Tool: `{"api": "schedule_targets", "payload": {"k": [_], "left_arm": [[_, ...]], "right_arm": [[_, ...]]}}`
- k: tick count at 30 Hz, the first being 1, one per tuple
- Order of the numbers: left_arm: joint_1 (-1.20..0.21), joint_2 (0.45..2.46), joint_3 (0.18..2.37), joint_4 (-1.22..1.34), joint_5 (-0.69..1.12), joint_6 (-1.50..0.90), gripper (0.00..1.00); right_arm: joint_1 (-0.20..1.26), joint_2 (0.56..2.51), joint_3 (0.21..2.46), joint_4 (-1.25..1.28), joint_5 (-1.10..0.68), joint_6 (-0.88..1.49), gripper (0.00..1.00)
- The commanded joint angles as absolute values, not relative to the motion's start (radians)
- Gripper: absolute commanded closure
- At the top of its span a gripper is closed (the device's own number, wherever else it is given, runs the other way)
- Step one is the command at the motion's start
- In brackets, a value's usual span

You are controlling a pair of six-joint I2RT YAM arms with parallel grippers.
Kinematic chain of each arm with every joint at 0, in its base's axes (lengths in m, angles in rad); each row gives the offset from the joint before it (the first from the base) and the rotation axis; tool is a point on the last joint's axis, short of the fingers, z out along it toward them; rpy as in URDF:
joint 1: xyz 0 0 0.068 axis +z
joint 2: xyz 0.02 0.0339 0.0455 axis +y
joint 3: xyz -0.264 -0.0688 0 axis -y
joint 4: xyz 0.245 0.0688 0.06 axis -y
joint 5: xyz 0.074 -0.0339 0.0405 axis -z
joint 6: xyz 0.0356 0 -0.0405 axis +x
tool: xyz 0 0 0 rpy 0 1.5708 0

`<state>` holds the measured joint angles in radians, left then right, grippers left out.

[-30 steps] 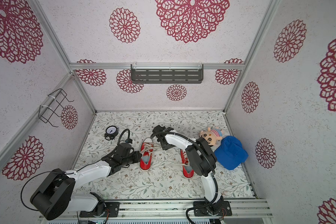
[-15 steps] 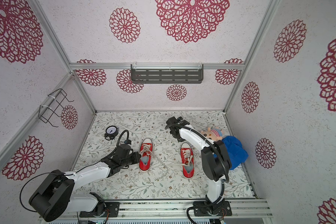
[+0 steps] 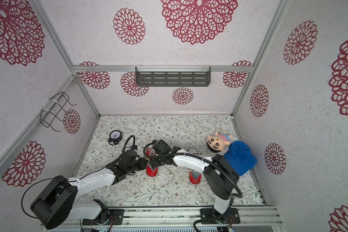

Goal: Remove the insole from the shoe
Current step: Adjust the shoe at the center of the board.

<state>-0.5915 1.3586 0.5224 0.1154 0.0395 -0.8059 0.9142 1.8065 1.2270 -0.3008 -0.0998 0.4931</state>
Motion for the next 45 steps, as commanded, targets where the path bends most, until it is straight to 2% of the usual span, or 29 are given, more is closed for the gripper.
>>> {"api": "schedule_targets", "payload": {"k": [1, 8, 12, 14, 20, 22, 26, 31, 34, 35, 36, 39, 42, 45], "left_arm": [[-0.604, 1.361, 0.528, 0.197, 0.024, -0.826, 1.0], [-0.604, 1.335, 0.531, 0.108, -0.032, -0.805, 1.0], [-0.603, 1.301, 0.525, 0.021, -0.092, -0.786, 1.0], [-0.598, 1.279, 0.515, -0.013, -0.119, -0.778, 1.0], [-0.533, 1.238, 0.463, -0.078, -0.136, -0.78, 1.0], [-0.518, 1.238, 0.448, -0.073, -0.128, -0.779, 1.0], [-0.506, 1.263, 0.44, -0.055, -0.114, -0.782, 1.0], [-0.507, 1.291, 0.411, 0.092, -0.015, -0.78, 1.0], [-0.506, 1.301, 0.405, 0.187, 0.078, -0.765, 1.0], [-0.506, 1.302, 0.405, 0.214, 0.11, -0.756, 0.98], [-0.506, 1.298, 0.404, 0.234, 0.137, -0.75, 0.91], [-0.503, 1.27, 0.4, 0.278, 0.202, -0.727, 0.61], [-0.486, 1.221, 0.4, 0.267, 0.234, -0.714, 0.4], [-0.426, 1.186, 0.414, 0.242, 0.284, -0.719, 0.29]], "right_arm": [[0.904, 1.84, 1.291, -0.313, -0.078, 0.551, 0.37], [0.894, 1.872, 1.31, -0.471, 0.145, 0.513, 0.55], [0.867, 1.862, 1.29, -0.571, 0.302, 0.491, 0.7], [0.847, 1.852, 1.269, -0.605, 0.347, 0.488, 0.79], [0.803, 1.816, 1.192, -0.664, 0.42, 0.489, 0.95], [0.797, 1.803, 1.169, -0.651, 0.406, 0.491, 1.0], [0.796, 1.779, 1.142, -0.565, 0.309, 0.491, 1.0], [0.799, 1.735, 1.077, -0.289, 0.011, 0.489, 1.0], [0.815, 1.744, 1.067, -0.186, -0.085, 0.521, 1.0], [0.821, 1.75, 1.071, -0.176, -0.086, 0.529, 1.0], [0.827, 1.756, 1.074, -0.167, -0.091, 0.532, 1.0], [0.833, 1.764, 1.076, -0.15, -0.105, 0.549, 1.0], [0.834, 1.764, 1.072, -0.142, -0.11, 0.568, 1.0], [0.835, 1.765, 1.072, -0.15, -0.106, 0.575, 1.0]]}}
